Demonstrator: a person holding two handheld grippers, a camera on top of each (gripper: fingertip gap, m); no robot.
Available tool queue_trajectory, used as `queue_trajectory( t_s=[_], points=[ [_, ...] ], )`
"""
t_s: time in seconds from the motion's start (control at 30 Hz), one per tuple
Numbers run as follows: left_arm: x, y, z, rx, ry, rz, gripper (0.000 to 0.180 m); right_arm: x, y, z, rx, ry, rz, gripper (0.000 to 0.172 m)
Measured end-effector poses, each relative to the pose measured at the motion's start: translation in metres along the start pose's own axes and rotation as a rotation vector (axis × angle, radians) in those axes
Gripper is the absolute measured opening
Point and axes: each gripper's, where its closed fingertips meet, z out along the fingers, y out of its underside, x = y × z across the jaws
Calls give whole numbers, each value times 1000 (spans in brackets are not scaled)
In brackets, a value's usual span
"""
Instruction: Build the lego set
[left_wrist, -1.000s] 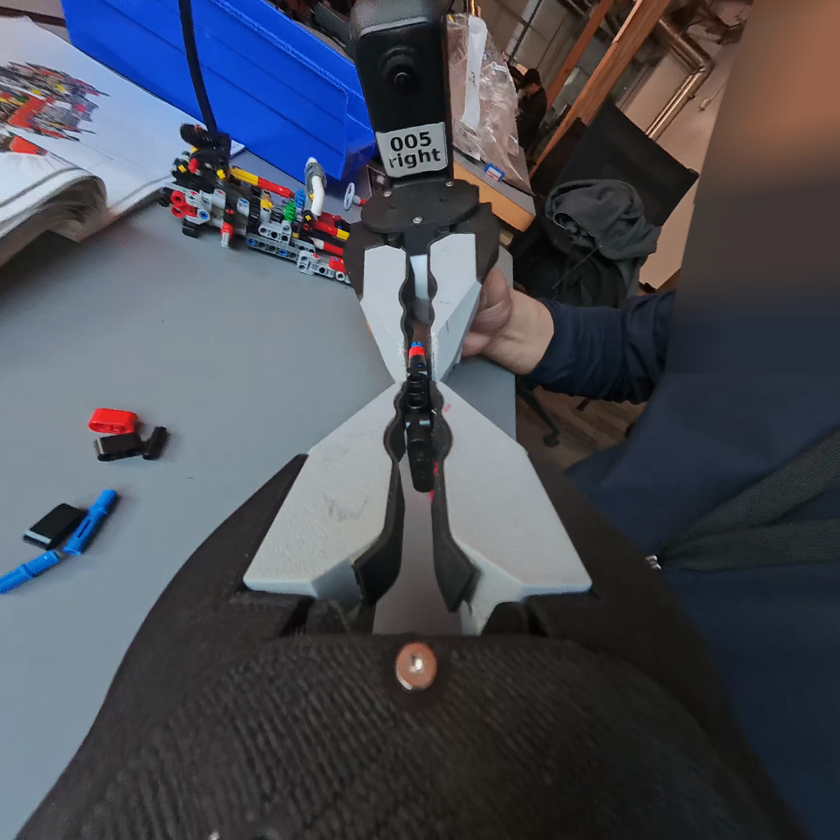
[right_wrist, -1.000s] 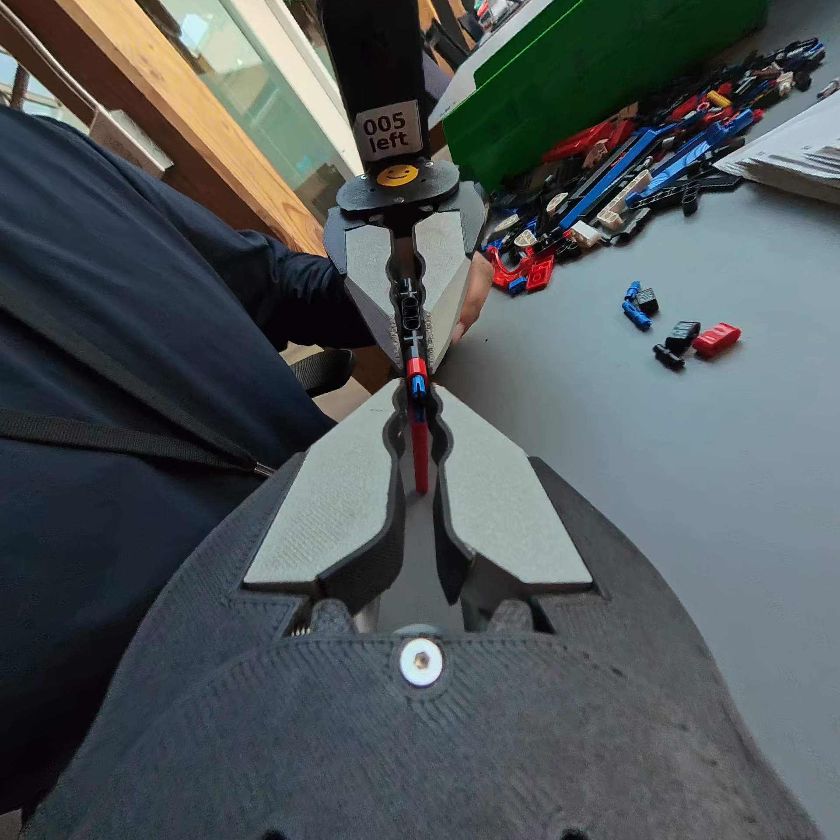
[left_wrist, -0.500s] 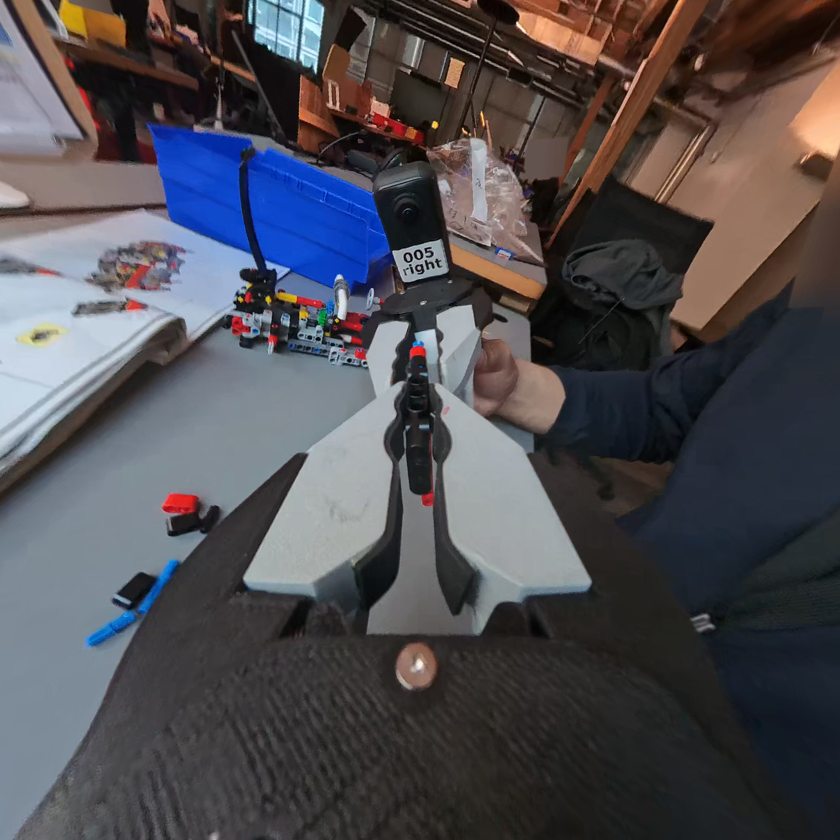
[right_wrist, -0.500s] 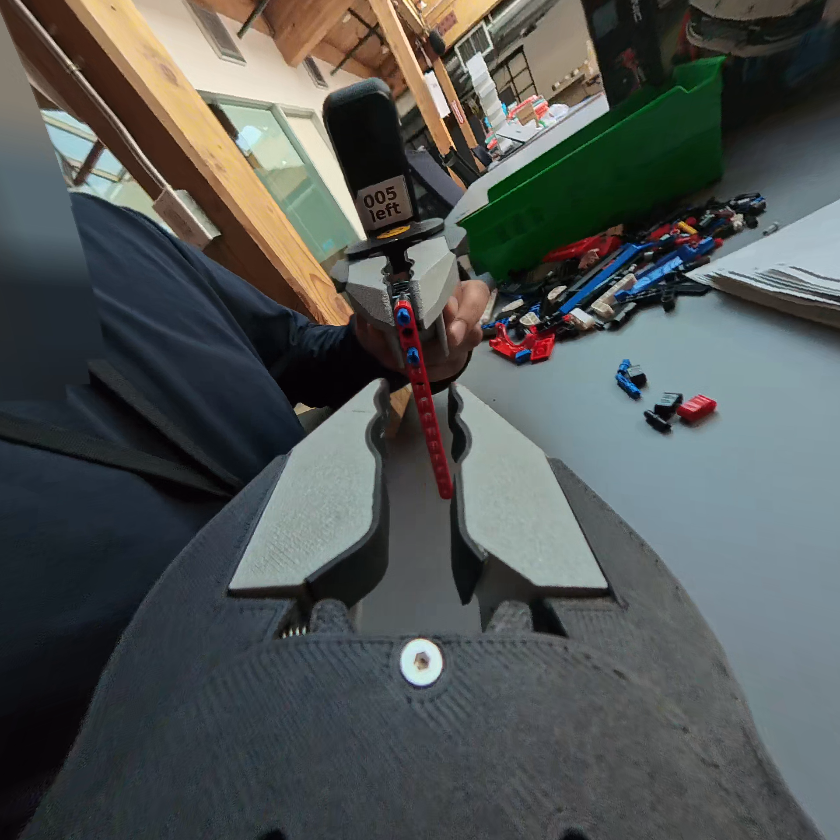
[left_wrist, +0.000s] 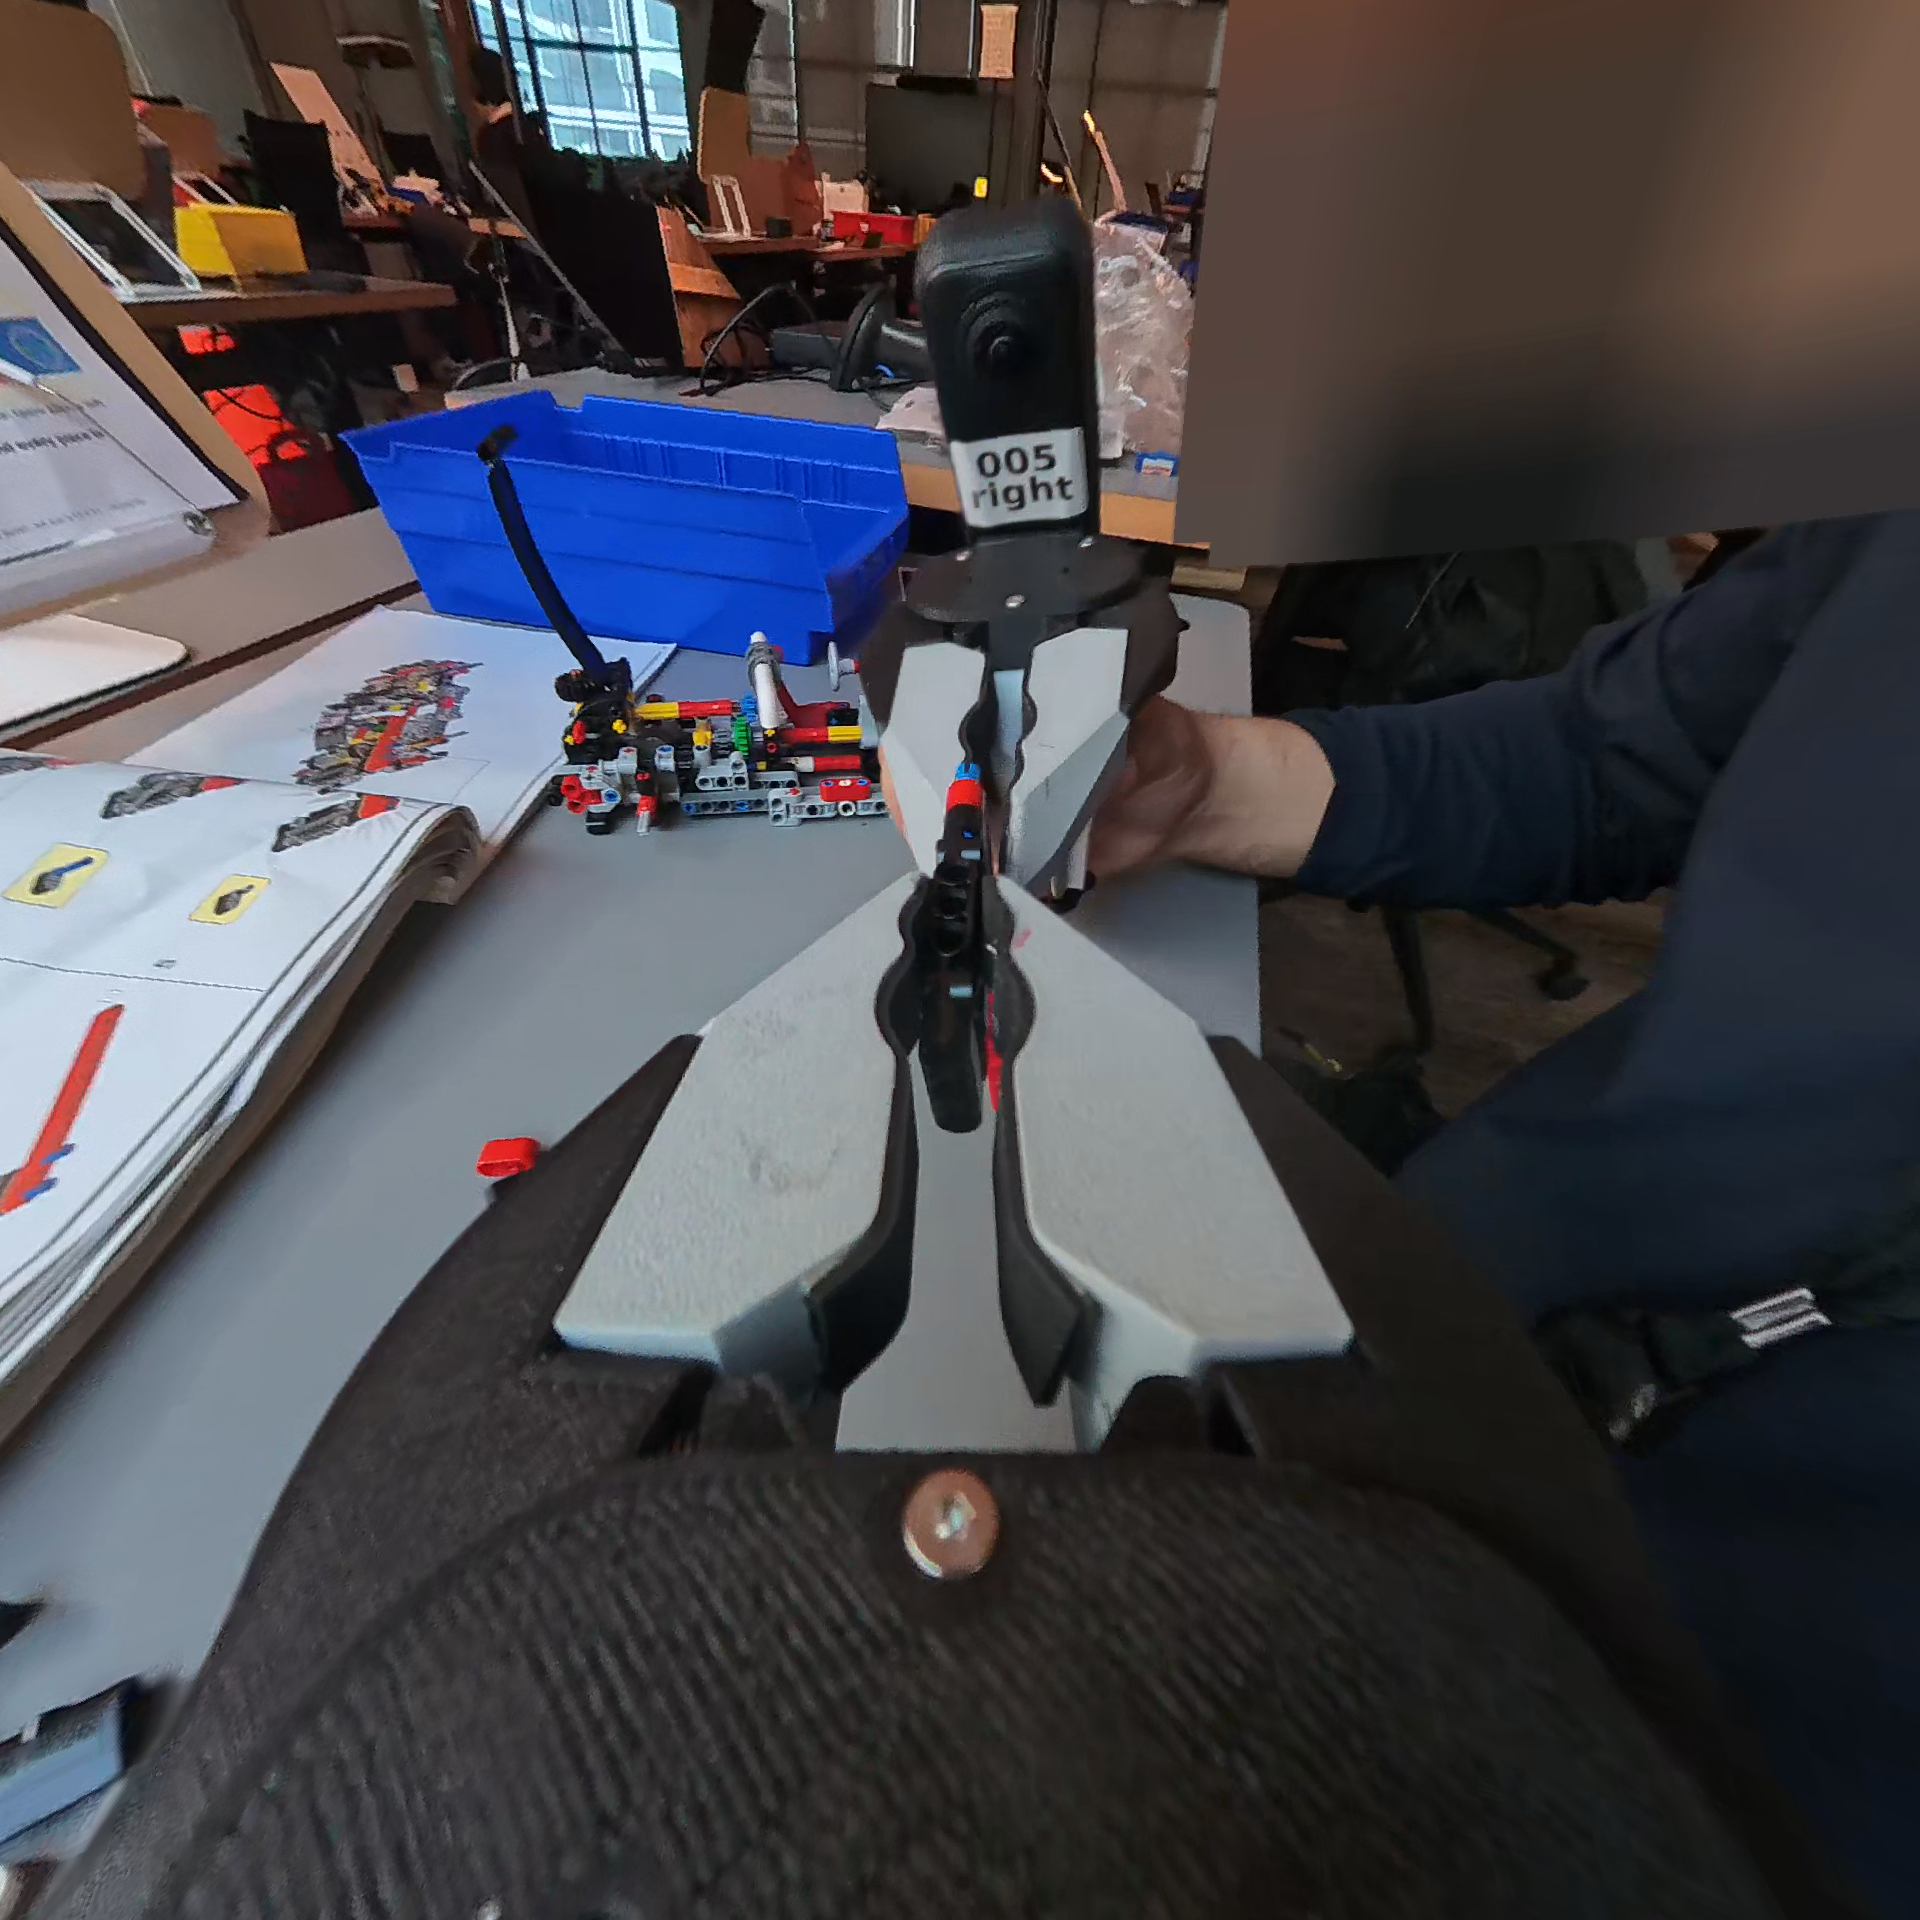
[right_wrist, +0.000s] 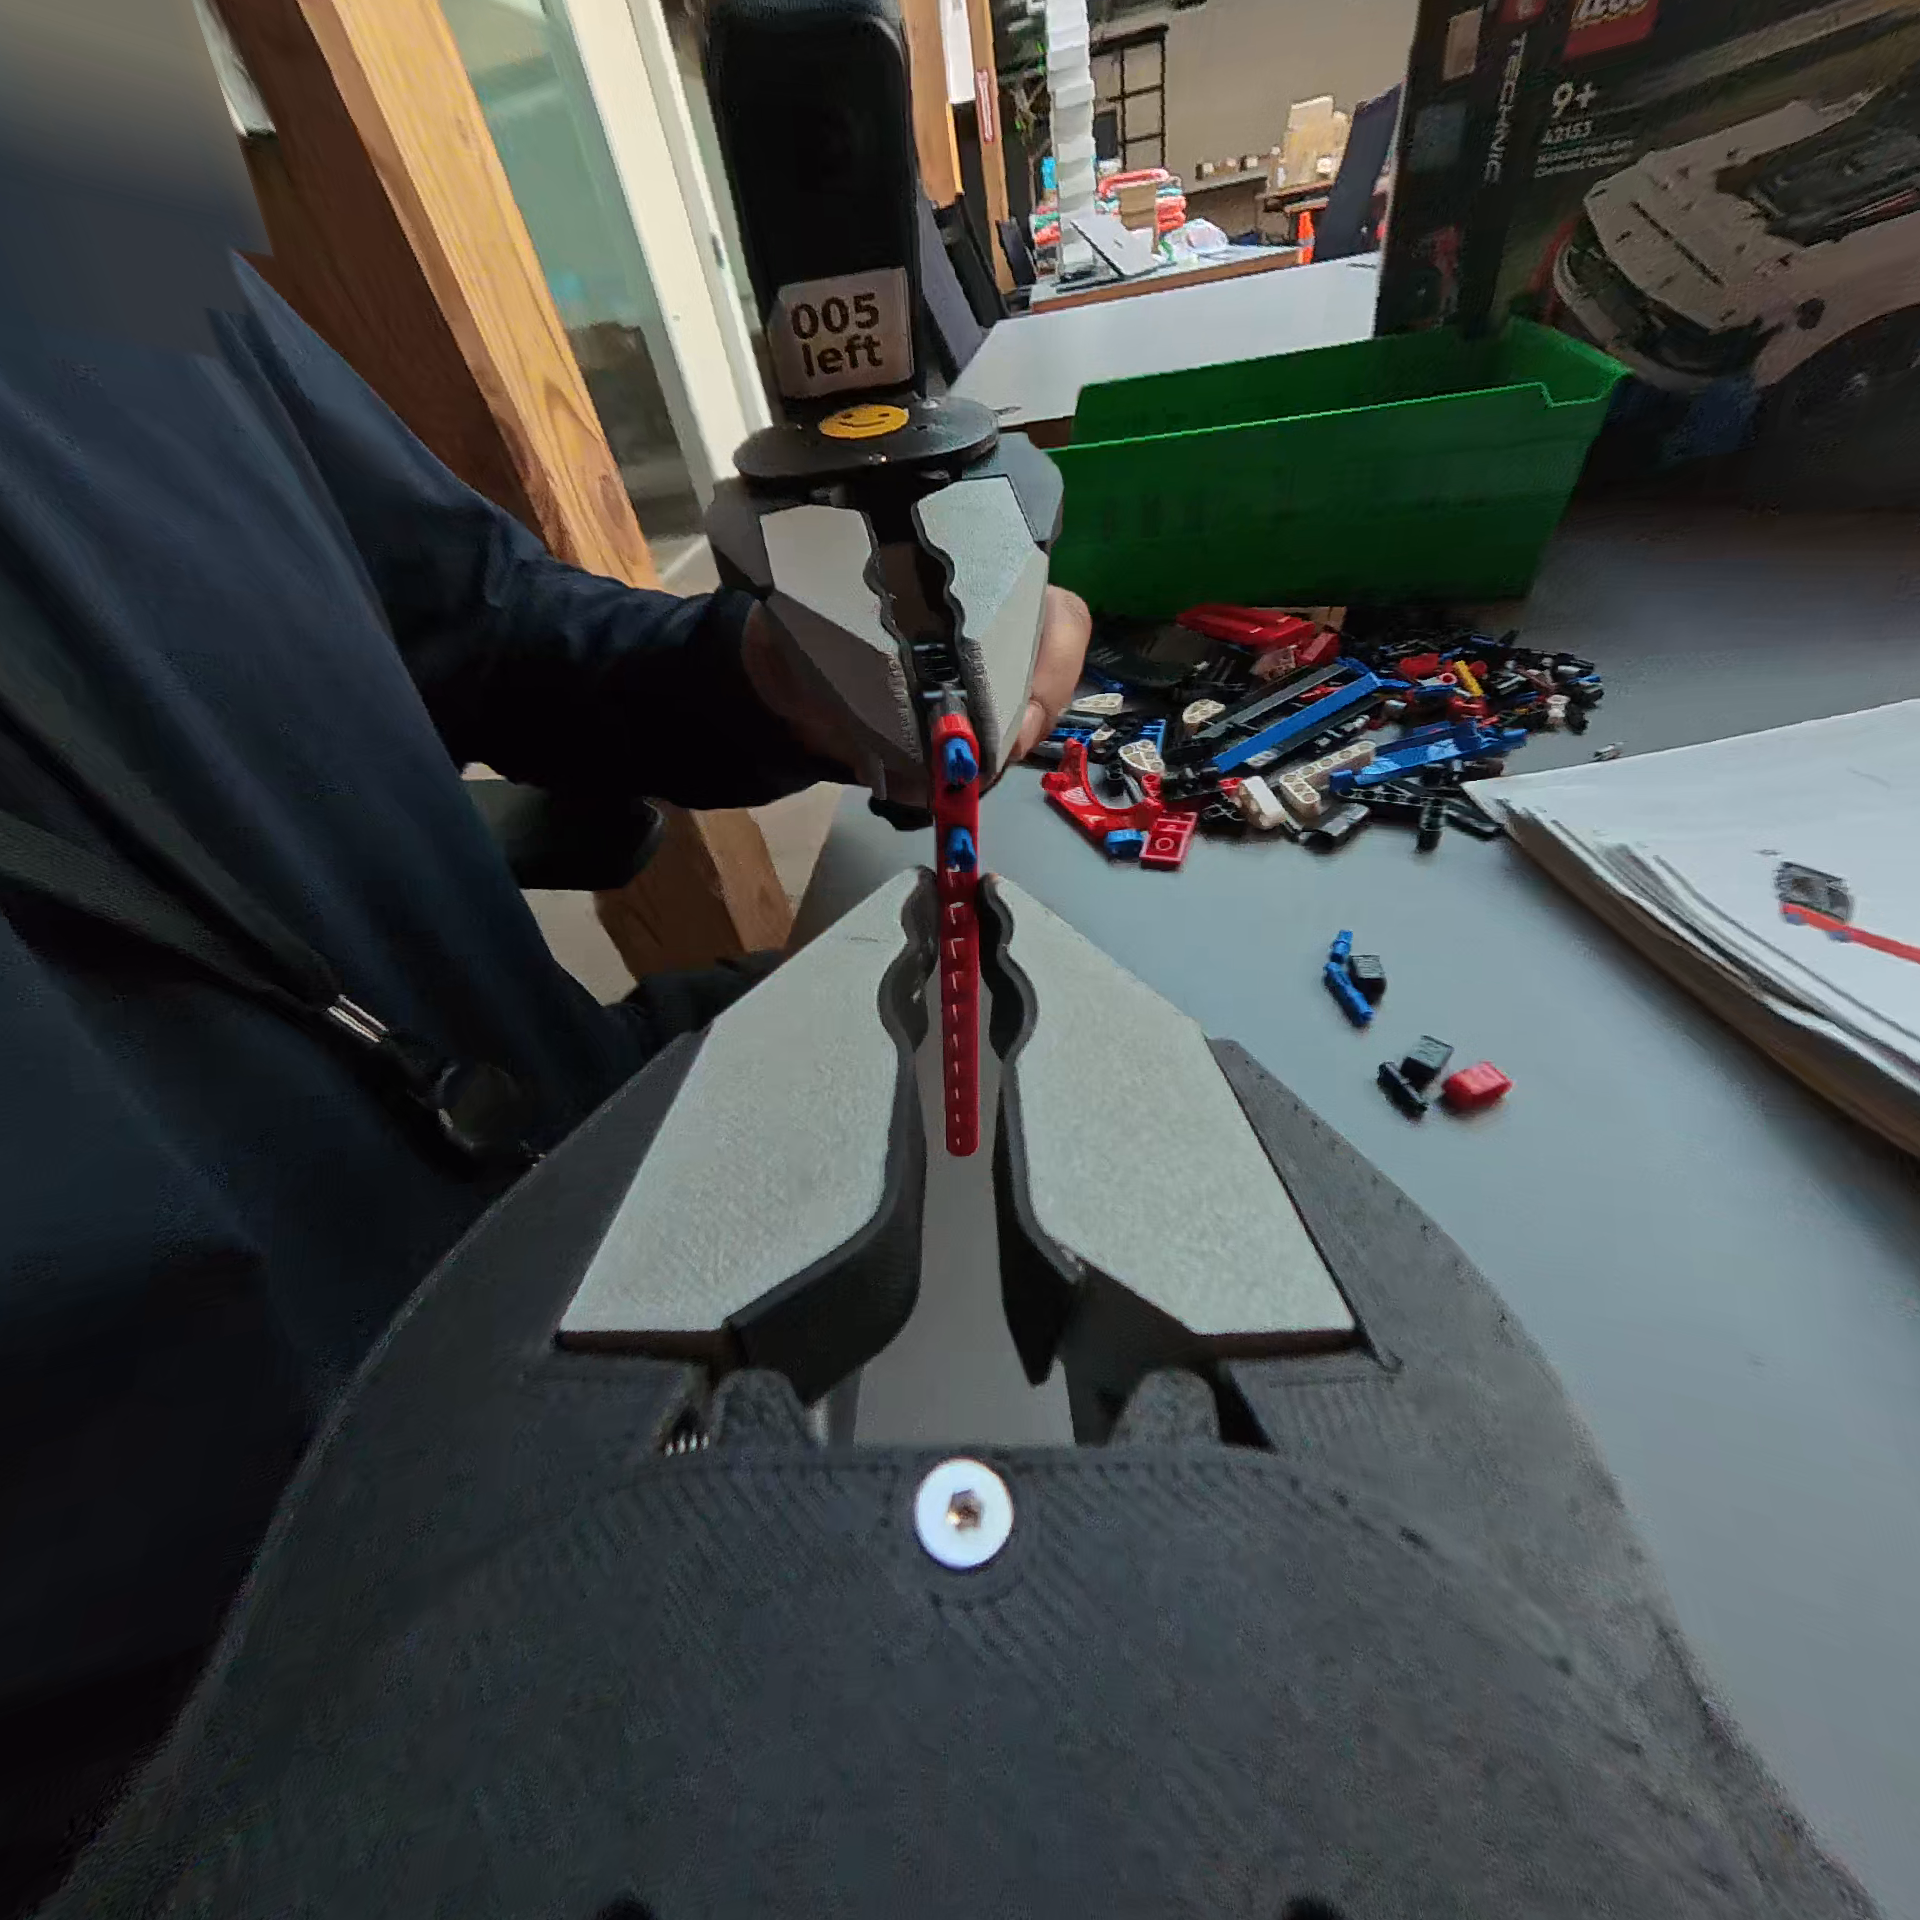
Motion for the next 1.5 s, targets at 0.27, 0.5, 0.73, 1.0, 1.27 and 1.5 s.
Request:
queue_trajectory(
  t_s=[0.27, 0.5, 0.73, 1.0, 1.27, 1.5],
  points=[
    [-16, 8, -21, -46, -18, 11, 8, 14, -4, 8, -242, 212, -369, 3],
    [-18, 38, -27, -222, -121, 326, 5, 21, 10, 15, -290, 195, -301, 9],
    [-21, 93, -23, -453, -142, 481, 7, 35, 9, -4, -138, 214, -104, 10],
    [-35, 100, -23, -540, -118, 224, 41, 64, 17, -6, -138, 298, 35, 13],
    [-80, 45, -18, -276, -281, 55, 37, 90, 11, 1, -90, 333, 116, 13],
    [-114, 13, -5, -32, -447, 107, 27, 115, 8, 9, -88, 414, 52, 15]
  ],
)
